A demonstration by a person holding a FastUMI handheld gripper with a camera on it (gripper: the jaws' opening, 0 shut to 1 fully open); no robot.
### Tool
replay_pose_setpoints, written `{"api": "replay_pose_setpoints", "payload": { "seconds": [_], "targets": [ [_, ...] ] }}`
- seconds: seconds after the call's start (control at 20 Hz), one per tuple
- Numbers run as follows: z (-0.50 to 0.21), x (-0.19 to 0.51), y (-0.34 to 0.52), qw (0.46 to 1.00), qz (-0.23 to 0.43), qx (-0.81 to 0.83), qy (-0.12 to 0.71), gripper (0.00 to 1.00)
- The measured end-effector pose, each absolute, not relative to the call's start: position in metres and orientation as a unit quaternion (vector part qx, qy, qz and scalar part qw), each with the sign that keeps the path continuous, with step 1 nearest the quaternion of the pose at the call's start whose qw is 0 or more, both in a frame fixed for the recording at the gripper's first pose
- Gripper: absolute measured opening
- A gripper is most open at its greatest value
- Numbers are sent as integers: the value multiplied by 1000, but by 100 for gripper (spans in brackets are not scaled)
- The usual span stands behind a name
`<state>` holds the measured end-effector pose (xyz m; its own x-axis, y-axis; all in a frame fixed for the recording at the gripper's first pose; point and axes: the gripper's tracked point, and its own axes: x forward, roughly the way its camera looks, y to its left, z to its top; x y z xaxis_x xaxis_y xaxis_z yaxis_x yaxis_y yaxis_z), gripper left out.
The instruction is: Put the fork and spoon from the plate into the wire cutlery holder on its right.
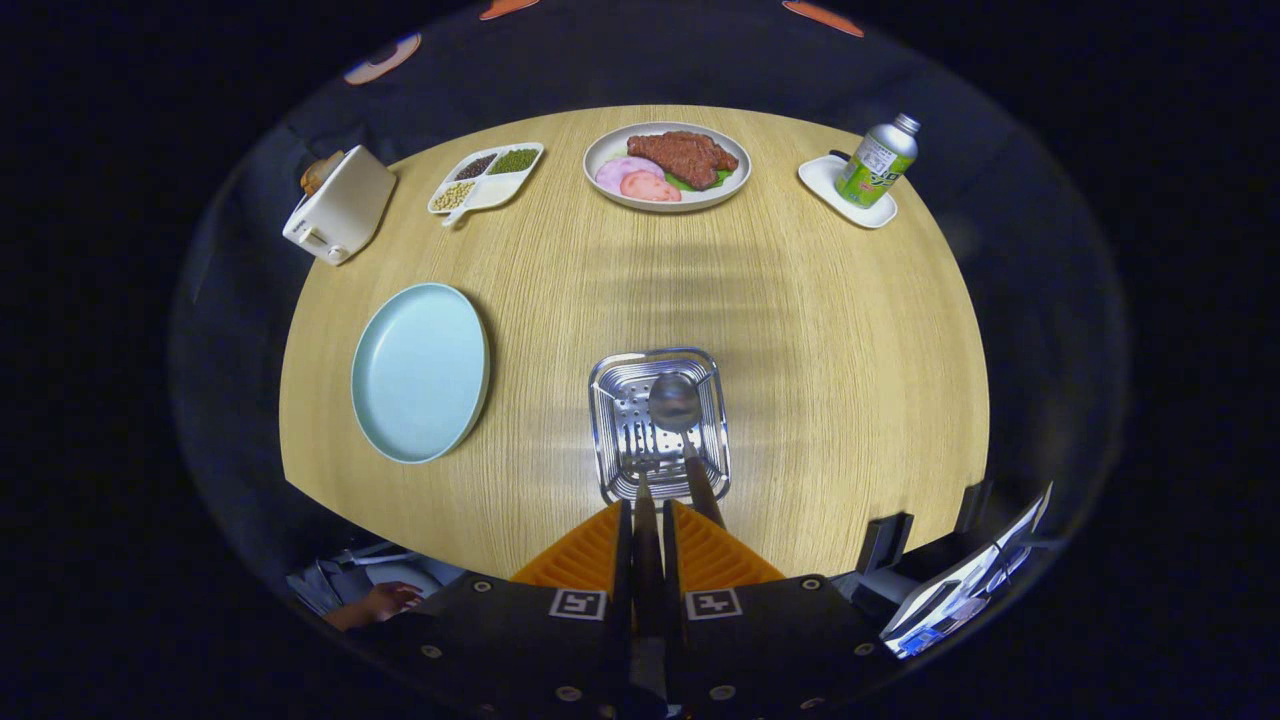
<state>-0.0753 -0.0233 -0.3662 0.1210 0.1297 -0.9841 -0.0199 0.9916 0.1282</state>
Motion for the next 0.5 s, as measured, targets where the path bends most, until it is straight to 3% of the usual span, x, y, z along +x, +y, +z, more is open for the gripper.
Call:
{"api": "replay_pose_setpoints", "payload": {
  "seconds": [0.5],
  "targets": [
    [-290, -30, -13, 834, 68, 131, 532, 22]
  ]
}}
